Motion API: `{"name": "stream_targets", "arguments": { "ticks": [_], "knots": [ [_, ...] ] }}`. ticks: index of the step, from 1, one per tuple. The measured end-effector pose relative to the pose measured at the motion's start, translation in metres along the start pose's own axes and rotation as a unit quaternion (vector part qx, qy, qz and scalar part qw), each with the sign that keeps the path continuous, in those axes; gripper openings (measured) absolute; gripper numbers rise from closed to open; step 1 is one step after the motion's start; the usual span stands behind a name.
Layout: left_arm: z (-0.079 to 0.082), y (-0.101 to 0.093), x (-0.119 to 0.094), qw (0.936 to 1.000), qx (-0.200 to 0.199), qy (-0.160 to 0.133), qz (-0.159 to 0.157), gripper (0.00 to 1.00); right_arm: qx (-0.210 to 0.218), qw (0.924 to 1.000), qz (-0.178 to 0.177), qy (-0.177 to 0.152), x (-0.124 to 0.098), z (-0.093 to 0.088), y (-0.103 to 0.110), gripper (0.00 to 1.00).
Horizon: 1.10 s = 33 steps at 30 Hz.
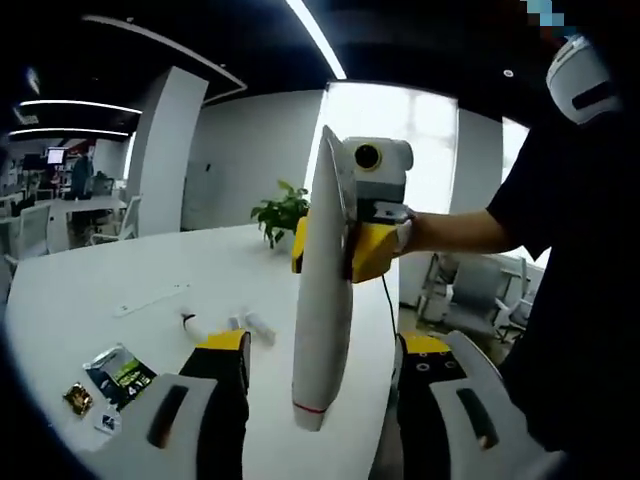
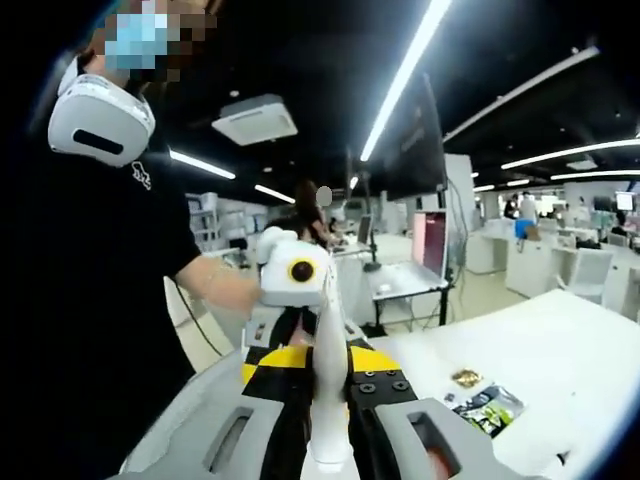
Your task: Arrange the skincare products in the storage area until every visible bottle or jar stands upright without overlapping.
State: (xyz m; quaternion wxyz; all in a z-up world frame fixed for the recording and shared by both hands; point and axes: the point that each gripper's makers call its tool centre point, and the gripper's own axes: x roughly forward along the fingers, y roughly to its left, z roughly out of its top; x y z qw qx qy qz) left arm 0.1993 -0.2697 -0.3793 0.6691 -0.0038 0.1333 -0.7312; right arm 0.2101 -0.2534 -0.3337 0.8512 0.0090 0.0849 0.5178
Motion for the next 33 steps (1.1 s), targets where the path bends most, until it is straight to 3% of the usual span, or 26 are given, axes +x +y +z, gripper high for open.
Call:
{"name": "stream_targets", "arguments": {
  "ticks": [6,29,33],
  "knots": [
    [-0.005,0.008,-0.006,0.9996,-0.003,0.001,0.027,0.61,0.000,1.0000,0.000,-0.001,0.004,-0.007,-0.007,0.03],
    [-0.042,0.040,-0.036,0.9932,-0.023,0.008,0.114,0.99,0.000,0.9999,-0.015,0.000,0.018,-0.052,-0.052,0.03],
    [-0.047,0.043,-0.040,0.9919,-0.024,0.013,0.124,0.99,-0.003,0.9998,-0.017,-0.002,0.019,-0.062,-0.062,0.03]
  ]
}}
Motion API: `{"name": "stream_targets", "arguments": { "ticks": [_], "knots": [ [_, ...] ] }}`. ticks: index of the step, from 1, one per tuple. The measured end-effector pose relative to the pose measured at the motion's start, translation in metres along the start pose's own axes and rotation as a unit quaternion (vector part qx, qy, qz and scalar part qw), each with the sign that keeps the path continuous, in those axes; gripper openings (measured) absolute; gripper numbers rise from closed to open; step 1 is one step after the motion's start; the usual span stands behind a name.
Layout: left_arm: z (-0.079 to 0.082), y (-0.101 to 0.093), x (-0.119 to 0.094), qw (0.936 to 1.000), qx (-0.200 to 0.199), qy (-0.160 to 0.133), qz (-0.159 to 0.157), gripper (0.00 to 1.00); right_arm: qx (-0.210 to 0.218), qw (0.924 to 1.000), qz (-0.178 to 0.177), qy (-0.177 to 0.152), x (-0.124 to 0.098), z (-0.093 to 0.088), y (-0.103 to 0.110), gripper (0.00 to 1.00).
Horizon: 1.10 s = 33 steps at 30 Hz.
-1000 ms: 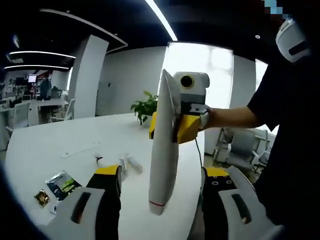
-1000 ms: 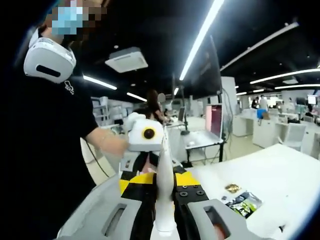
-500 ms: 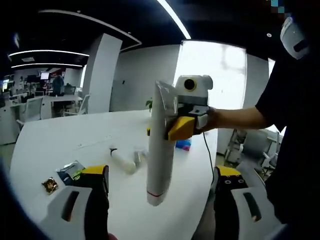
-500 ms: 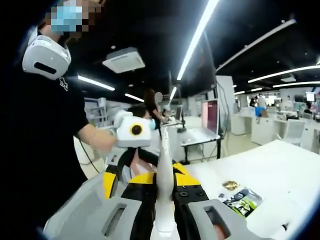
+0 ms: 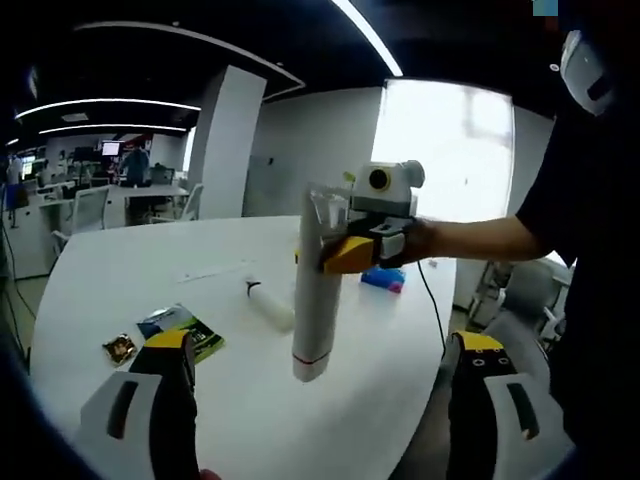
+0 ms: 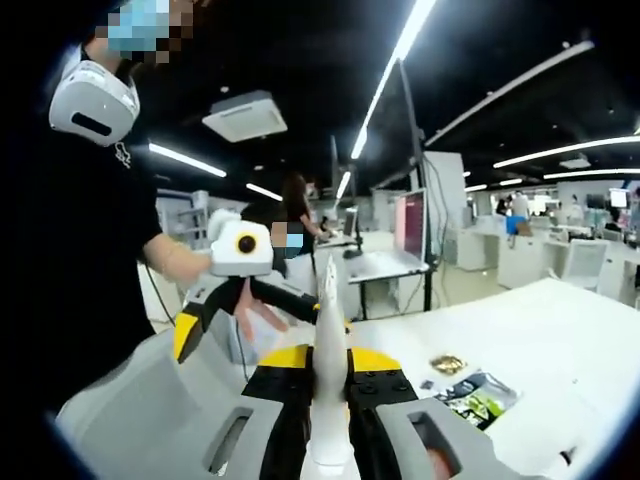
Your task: Arrange the skincare products in the storage area until every visible bottle or jar stands upright without overlapping.
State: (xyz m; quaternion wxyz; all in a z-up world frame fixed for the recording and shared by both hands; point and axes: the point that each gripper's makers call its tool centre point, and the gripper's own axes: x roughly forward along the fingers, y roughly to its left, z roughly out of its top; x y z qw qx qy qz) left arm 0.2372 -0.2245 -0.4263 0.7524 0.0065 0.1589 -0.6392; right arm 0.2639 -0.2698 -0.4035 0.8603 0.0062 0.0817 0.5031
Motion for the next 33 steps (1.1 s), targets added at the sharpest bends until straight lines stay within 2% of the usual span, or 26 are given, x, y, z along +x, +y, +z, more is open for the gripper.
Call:
{"name": "stream_targets", "arguments": {
  "ticks": [8,13,22,33],
  "knots": [
    [-0.010,0.007,-0.001,0.9999,-0.005,0.002,0.013,0.99,-0.002,1.0000,-0.006,0.005,0.002,-0.020,-0.021,0.03],
    [-0.019,0.010,-0.005,0.9997,-0.007,0.012,0.021,0.99,-0.020,0.9996,-0.014,0.017,0.007,-0.033,-0.034,0.03],
    [-0.033,0.020,-0.008,0.9990,-0.018,0.022,0.034,0.98,-0.041,0.9989,-0.011,0.017,0.010,-0.046,-0.045,0.04],
    [-0.042,0.031,0.000,0.9984,-0.032,0.027,0.038,0.97,-0.048,0.9985,-0.012,0.023,0.013,-0.064,-0.064,0.04]
  ]
}}
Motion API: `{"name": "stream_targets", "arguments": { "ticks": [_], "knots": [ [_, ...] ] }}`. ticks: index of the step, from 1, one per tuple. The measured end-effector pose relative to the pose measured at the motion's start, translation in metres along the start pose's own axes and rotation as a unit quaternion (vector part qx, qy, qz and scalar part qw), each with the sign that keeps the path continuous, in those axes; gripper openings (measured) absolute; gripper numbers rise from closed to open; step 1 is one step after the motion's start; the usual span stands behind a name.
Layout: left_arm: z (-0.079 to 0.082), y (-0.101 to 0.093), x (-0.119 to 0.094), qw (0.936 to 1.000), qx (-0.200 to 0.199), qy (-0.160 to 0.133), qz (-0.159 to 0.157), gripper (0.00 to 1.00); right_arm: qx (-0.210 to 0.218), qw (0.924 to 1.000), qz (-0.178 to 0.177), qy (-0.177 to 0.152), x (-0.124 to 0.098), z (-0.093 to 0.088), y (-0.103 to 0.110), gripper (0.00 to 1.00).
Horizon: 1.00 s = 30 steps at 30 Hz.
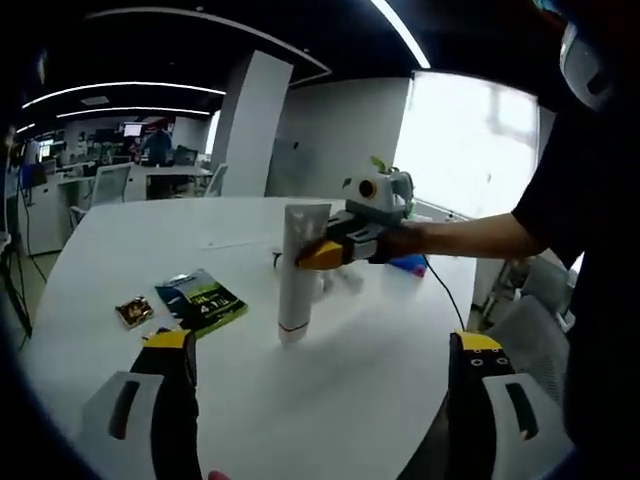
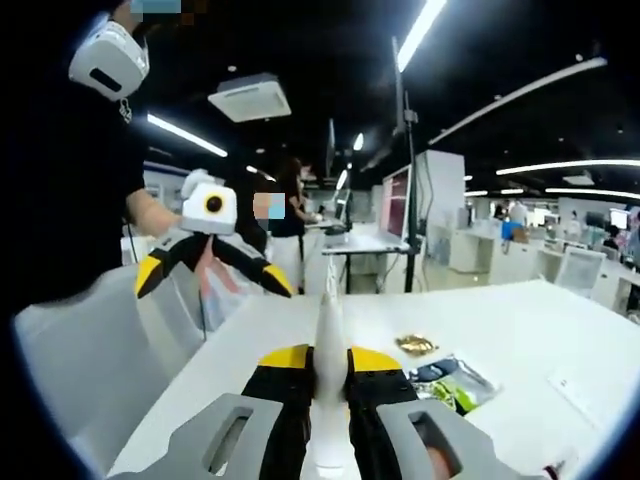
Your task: Arrange the skincare products in the storage area until every visible bottle or jar stands upright without overlapping.
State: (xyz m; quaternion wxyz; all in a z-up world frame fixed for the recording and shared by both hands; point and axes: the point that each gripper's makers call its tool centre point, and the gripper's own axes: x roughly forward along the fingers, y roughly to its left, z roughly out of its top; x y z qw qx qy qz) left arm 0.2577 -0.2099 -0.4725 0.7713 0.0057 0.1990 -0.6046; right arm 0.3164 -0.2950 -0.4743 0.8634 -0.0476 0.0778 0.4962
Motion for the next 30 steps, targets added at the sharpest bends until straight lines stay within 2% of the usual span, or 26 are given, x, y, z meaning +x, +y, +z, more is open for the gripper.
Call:
{"name": "stream_targets", "arguments": {
  "ticks": [16,30],
  "knots": [
    [-0.003,0.003,0.008,0.9999,0.001,0.008,-0.009,0.96,-0.002,0.9999,0.011,0.012,-0.003,-0.011,0.001,0.04],
    [-0.008,0.001,0.008,0.9998,0.001,0.015,-0.010,0.96,-0.014,0.9990,0.021,0.038,-0.007,-0.016,0.004,0.06]
  ]
}}
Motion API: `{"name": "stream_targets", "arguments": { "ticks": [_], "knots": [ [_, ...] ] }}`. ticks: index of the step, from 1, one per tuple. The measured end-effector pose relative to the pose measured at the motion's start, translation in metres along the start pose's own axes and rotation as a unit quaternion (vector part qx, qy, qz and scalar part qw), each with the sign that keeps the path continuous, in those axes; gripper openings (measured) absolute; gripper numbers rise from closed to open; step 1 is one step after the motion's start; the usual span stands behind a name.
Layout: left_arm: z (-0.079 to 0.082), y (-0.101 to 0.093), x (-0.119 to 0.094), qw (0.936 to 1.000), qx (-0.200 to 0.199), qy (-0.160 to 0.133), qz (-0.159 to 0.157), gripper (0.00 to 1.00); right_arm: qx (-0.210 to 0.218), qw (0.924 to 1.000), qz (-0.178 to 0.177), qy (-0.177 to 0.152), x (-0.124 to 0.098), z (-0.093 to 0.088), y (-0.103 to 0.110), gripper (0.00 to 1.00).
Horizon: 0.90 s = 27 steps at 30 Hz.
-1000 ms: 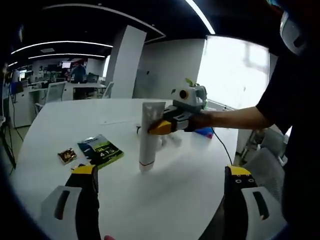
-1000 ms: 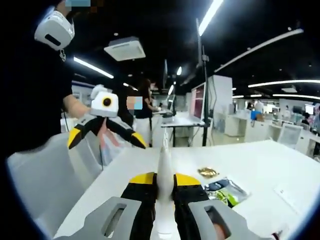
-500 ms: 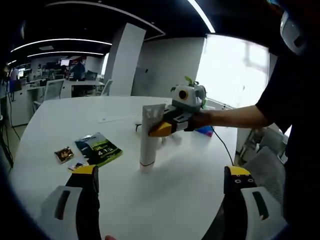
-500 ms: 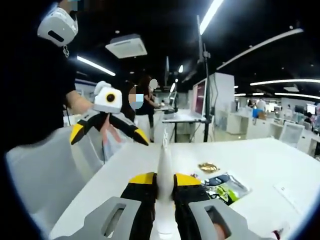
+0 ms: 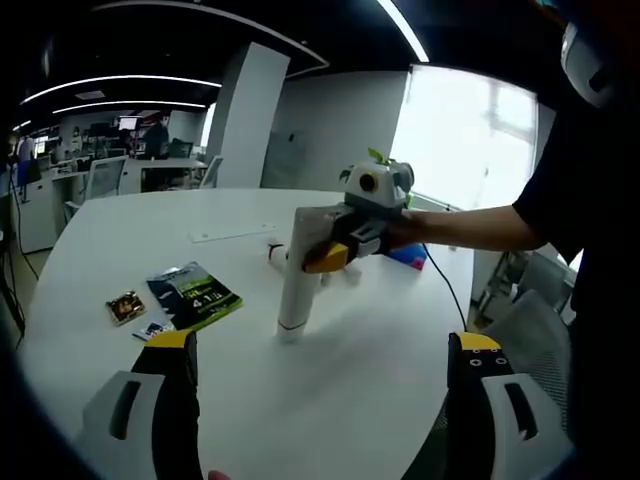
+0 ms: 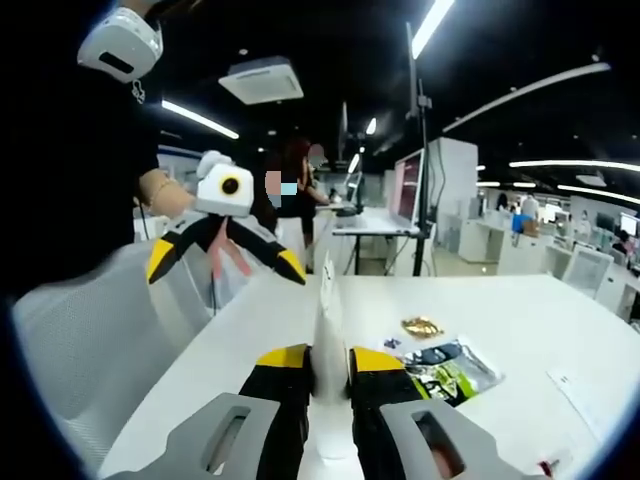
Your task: Arrange the skincare products in the storage area until every visible bottle or jar stands upright without overlapping.
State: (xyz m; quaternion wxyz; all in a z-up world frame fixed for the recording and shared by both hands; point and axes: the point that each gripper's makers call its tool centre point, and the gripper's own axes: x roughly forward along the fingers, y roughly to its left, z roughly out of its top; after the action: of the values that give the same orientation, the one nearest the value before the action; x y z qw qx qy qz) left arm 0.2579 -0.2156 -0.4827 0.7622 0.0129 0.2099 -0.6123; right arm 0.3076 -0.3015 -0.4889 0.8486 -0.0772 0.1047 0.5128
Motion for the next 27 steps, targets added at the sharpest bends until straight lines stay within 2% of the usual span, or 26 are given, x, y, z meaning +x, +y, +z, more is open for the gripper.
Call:
{"name": "stream_targets", "arguments": {
  "ticks": [15,20,27],
  "knots": [
    [0.003,-0.006,0.001,1.0000,0.004,0.002,-0.001,0.96,0.011,0.9998,-0.013,0.004,-0.003,0.000,-0.003,0.07],
    [0.002,-0.006,0.000,1.0000,0.002,0.004,0.001,0.96,0.022,0.9994,-0.021,-0.015,-0.008,0.010,-0.008,0.08],
    [0.002,-0.005,-0.001,1.0000,0.004,0.003,-0.001,0.96,0.022,0.9996,-0.019,0.001,-0.007,0.006,-0.004,0.10]
  ]
}}
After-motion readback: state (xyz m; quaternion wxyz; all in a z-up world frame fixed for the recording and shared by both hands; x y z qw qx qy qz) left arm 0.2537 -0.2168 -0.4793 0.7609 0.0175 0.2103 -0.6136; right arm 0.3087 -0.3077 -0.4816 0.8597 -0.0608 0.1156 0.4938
